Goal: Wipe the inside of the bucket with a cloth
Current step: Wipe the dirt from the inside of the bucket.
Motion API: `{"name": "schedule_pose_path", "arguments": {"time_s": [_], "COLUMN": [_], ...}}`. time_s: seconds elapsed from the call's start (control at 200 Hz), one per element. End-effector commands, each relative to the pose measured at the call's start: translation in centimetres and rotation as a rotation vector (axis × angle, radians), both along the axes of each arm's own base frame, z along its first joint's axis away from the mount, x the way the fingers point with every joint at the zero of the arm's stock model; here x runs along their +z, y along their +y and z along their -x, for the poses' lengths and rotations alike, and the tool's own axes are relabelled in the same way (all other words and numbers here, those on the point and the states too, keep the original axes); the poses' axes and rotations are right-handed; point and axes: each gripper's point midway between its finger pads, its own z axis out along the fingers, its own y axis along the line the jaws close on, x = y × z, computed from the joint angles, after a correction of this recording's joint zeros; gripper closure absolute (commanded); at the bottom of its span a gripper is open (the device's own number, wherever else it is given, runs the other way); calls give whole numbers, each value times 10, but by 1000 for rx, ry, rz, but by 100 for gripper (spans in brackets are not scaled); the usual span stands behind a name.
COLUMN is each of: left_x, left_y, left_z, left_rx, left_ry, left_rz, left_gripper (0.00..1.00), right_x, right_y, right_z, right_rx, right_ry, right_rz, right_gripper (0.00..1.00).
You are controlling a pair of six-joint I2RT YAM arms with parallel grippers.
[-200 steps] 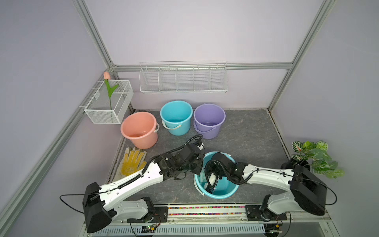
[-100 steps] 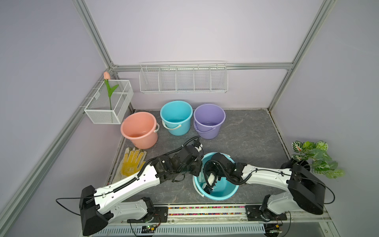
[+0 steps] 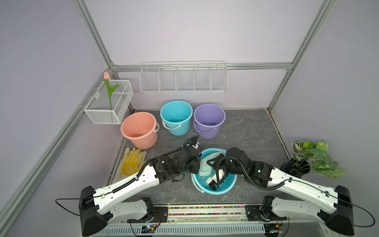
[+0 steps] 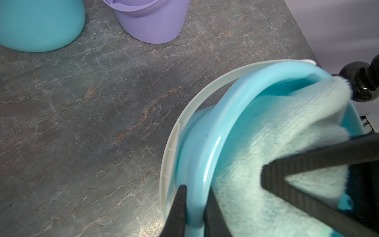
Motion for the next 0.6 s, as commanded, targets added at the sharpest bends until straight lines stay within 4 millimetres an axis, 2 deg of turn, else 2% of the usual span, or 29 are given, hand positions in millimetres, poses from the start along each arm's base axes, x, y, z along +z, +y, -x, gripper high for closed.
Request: {"name": "schedule_pose_path", "arguments": {"time_s": [0.0, 0.035, 0.045, 0.065, 0.175, 0.295, 0.405, 0.595], "left_x": [7, 7, 7, 6, 6, 5, 5, 5], "left_y": [0, 0, 0, 0, 1, 0, 0, -1], "left_z": [-5, -5, -5, -5, -6, -7, -7, -7], "left_rx": [45, 49, 49, 52, 63, 69, 68, 65], "left_ry": [-10, -6, -6, -5, 0, 2, 2, 2], "left_rz": [32, 32, 31, 32, 34, 31, 33, 32], "left_gripper": [100, 100, 100, 100, 100, 100, 100, 100], "right_x": [8, 7, 17, 21, 22, 14, 8, -17], "right_y": [-19, -24, -23, -25, -41, -50, -48, -41], "right_z": [-2, -5, -6, -9, -24, -33, -37, -40], "right_rx": [-76, -101, -107, -127, -228, -291, -315, -327], "right_ry": [-15, -27, -40, -53, -104, -131, -125, -83], "right_rz": [47, 67, 55, 59, 146, 225, 249, 312], "right_gripper": [93, 93, 93, 93, 93, 93, 93, 93]}}
